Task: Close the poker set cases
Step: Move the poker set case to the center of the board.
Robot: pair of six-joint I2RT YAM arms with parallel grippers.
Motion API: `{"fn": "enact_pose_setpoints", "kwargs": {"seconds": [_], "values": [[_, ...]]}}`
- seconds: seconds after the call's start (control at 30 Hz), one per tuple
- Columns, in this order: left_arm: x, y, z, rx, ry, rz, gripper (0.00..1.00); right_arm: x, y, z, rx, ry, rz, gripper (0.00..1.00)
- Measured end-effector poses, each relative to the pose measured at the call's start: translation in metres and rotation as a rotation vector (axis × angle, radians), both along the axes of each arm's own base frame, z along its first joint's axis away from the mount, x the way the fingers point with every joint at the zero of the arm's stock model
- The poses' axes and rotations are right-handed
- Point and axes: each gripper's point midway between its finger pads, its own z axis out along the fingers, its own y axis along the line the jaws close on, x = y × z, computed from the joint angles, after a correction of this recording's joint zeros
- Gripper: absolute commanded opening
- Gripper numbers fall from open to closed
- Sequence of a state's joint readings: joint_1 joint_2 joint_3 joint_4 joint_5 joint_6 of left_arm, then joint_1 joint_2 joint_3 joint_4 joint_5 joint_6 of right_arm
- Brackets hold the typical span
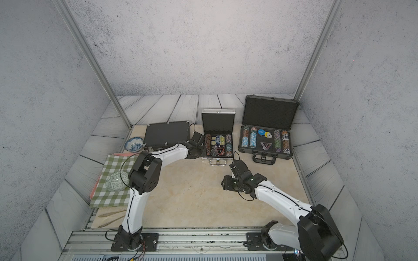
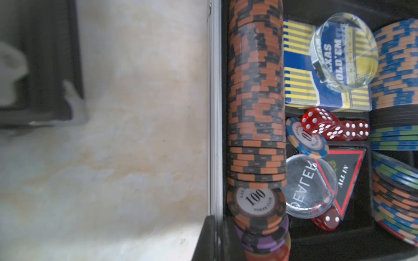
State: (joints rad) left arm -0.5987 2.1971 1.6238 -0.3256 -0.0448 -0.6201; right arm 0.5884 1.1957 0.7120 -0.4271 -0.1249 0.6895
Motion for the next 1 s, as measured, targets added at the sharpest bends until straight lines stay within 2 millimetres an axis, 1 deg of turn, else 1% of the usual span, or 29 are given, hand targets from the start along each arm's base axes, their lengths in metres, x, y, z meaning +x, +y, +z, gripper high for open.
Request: {"fn": "enact_pose_setpoints", "kwargs": {"seconds": [0.1, 0.2, 0.37, 0.47, 0.53, 0.63, 0.87, 1.0], "values": [[-0.013, 0.015, 0.000, 0.019, 0.012, -0.004, 0.01, 0.004, -0.007, 0.009, -0.032, -0.020, -0.010, 0.61], [-0.026, 0.029, -0.001, 0.039, 0.027, -0.007, 0.01, 0.014, -0.012, 0.024, -0.053, -0.053, -0.019, 0.61], [-0.044, 0.043, -0.001, 0.051, 0.041, -0.012, 0.01, 0.034, -0.016, 0.056, -0.062, -0.124, -0.026, 0.62], [-0.059, 0.050, -0.002, 0.044, 0.048, -0.018, 0.00, 0.046, -0.016, 0.068, -0.066, -0.145, -0.031, 0.62], [-0.070, 0.055, -0.003, 0.045, 0.054, -0.021, 0.00, 0.051, -0.017, 0.070, -0.071, -0.146, -0.034, 0.62], [-0.086, 0.062, -0.003, 0.049, 0.059, -0.026, 0.01, 0.056, -0.018, 0.067, -0.080, -0.137, -0.036, 0.62], [-0.129, 0.068, -0.004, 0.049, 0.079, -0.021, 0.00, 0.059, -0.020, 0.053, -0.102, -0.096, -0.034, 0.62], [-0.152, 0.070, -0.004, 0.050, 0.087, -0.016, 0.01, 0.060, -0.021, 0.049, -0.107, -0.085, -0.038, 0.62]]}}
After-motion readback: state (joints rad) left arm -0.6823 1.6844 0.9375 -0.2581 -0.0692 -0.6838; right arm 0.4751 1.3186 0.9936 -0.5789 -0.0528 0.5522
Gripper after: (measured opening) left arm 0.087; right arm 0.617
